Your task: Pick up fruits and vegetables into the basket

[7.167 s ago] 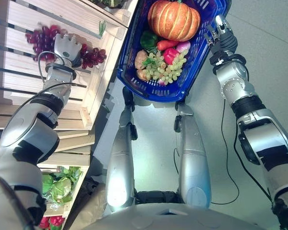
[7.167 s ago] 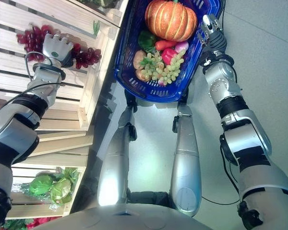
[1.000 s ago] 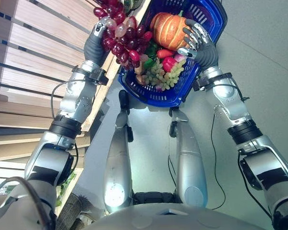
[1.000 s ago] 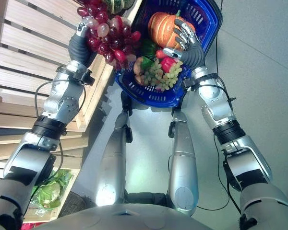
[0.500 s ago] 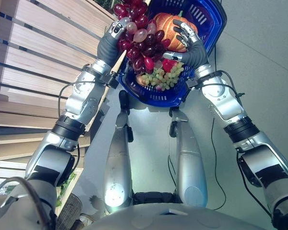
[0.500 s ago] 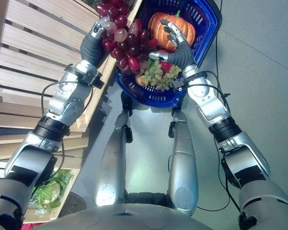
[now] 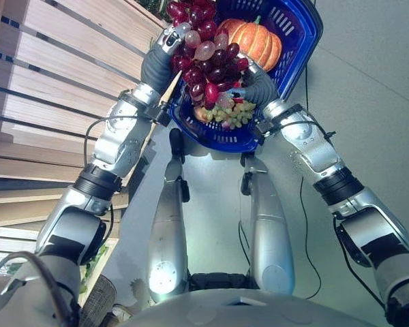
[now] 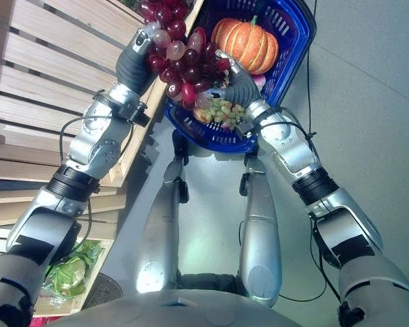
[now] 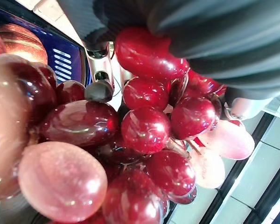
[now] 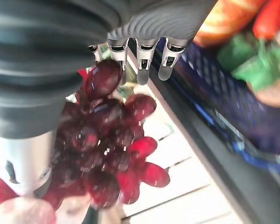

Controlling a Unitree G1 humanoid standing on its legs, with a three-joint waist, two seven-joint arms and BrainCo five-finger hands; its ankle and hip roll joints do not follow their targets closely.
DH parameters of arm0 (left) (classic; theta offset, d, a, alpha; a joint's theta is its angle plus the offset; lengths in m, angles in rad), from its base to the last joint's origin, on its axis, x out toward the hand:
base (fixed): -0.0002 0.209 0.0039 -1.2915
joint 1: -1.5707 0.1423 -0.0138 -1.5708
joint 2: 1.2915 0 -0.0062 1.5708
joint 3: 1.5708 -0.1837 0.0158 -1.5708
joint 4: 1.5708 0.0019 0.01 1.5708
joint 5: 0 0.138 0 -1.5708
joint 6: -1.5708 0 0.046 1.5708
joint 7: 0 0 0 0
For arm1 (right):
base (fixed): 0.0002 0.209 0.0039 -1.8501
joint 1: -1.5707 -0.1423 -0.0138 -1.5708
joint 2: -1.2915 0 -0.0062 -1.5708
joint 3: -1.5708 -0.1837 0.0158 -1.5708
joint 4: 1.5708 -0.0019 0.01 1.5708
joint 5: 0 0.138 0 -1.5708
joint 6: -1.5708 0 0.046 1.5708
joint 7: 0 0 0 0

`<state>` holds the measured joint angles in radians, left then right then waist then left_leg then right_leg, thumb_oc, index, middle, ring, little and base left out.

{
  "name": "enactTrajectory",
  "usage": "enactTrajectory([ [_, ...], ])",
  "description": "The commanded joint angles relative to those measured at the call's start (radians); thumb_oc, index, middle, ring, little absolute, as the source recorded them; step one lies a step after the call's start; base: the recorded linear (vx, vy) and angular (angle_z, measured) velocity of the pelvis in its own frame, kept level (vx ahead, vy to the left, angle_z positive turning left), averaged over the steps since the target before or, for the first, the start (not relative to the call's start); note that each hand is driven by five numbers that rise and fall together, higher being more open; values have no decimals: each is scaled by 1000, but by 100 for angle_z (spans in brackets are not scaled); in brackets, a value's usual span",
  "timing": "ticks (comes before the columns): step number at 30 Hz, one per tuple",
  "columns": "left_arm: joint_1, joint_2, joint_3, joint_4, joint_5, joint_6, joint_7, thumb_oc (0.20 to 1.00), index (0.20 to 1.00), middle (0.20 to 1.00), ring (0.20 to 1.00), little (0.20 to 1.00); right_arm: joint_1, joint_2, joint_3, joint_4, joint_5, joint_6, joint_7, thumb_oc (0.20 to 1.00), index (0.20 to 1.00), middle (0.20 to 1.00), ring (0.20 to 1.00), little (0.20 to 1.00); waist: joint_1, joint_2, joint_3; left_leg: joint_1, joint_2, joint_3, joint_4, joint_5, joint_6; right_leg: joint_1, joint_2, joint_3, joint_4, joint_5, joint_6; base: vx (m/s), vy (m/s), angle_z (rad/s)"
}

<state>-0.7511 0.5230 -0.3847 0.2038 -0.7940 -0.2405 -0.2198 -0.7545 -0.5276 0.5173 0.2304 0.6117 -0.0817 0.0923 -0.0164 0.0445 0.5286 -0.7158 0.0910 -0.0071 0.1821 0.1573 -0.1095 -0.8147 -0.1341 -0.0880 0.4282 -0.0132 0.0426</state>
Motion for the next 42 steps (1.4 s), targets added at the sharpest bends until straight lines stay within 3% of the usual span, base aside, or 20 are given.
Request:
enactTrajectory([
  [1,-62,1,-13,-131,20,-53,-7,200,200,200,200,200,-26,21,9,-98,99,-16,77,1000,1000,1000,1000,1000,3,-14,-9,2,-100,51,54,-82,75,94,56,-60,-98,16,2,0,0,0],
  [11,-66,32,-36,-139,19,-61,17,200,200,200,200,200,-23,11,30,-116,243,41,219,1000,1000,1000,1000,1000,7,-17,-9,-2,-100,48,59,-82,77,92,58,-64,-94,15,2,0,0,0],
  [17,-70,44,-51,-148,13,-57,15,200,200,200,200,200,-24,9,39,-128,272,44,248,1000,1000,1000,1000,1000,9,-19,-9,-3,-101,45,58,-79,77,93,59,-66,-97,19,3,0,0,0],
  [18,-71,45,-54,-150,12,-58,17,200,200,200,200,200,-25,8,40,-128,278,44,255,906,906,906,906,906,9,-19,-9,-4,-101,45,58,-79,77,93,59,-66,-98,19,3,0,0,0],
  [19,-71,44,-56,-148,10,-60,13,200,200,200,200,200,-27,9,43,-128,283,40,262,404,404,404,404,404,9,-20,-9,-5,-101,45,60,-79,77,92,59,-66,-98,19,3,0,0,0],
  [20,-71,45,-57,-147,7,-61,11,200,200,200,200,200,-28,9,45,-127,290,32,261,200,200,200,200,200,9,-20,-9,-6,-101,44,61,-80,78,92,59,-66,-98,19,3,0,0,0],
  [38,-76,41,-70,-158,-8,-75,55,200,200,200,200,200,-37,14,55,-118,305,10,262,200,200,200,200,200,11,-23,-9,-2,-108,42,53,-76,80,102,57,-67,-120,31,5,0,0,0],
  [39,-73,39,-67,-157,-8,-84,73,564,564,564,564,564,-38,14,55,-118,308,10,262,200,200,200,200,200,12,-24,-9,-1,-108,42,53,-76,80,103,57,-68,-121,31,5,0,0,0],
  [40,-70,38,-63,-155,-4,-89,88,1000,1000,1000,1000,1000,-36,15,54,-118,307,8,262,200,200,200,200,200,12,-24,-9,0,-109,41,52,-76,80,105,57,-68,-121,31,5,0,0,0],
  [42,-60,32,-51,-152,2,-118,134,1000,1000,1000,1000,1000,-33,16,52,-119,306,7,261,200,200,200,200,200,14,-25,-9,3,-110,39,50,-76,80,107,58,-69,-123,30,5,0,0,0],
])
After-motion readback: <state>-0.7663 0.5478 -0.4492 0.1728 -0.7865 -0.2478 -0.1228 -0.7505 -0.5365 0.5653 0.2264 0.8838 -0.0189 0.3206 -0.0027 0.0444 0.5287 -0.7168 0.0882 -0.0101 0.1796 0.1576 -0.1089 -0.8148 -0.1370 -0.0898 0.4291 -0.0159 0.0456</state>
